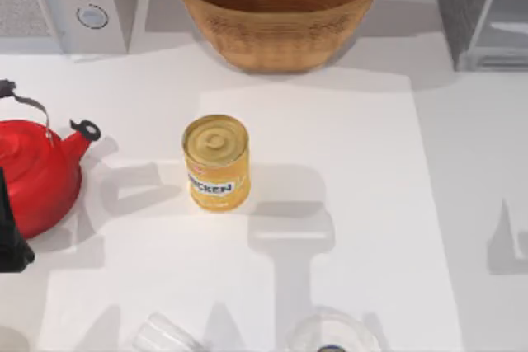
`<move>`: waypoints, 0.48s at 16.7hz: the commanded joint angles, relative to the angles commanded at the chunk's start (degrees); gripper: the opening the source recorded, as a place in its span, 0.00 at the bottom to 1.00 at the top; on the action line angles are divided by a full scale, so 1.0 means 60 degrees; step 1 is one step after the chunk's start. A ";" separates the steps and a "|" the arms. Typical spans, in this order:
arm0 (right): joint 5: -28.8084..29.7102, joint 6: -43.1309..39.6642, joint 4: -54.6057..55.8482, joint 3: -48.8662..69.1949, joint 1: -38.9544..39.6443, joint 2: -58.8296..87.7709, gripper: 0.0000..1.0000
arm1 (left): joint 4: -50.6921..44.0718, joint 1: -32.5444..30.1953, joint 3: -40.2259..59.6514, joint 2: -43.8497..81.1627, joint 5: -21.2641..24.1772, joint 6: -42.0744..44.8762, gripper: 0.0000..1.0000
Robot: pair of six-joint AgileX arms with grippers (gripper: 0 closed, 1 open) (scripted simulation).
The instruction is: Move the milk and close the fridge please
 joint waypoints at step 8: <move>-0.0005 0.0083 -0.5277 0.2291 0.0046 -0.2805 1.00 | 0.0000 0.0000 0.0000 0.0000 0.0000 0.0000 1.00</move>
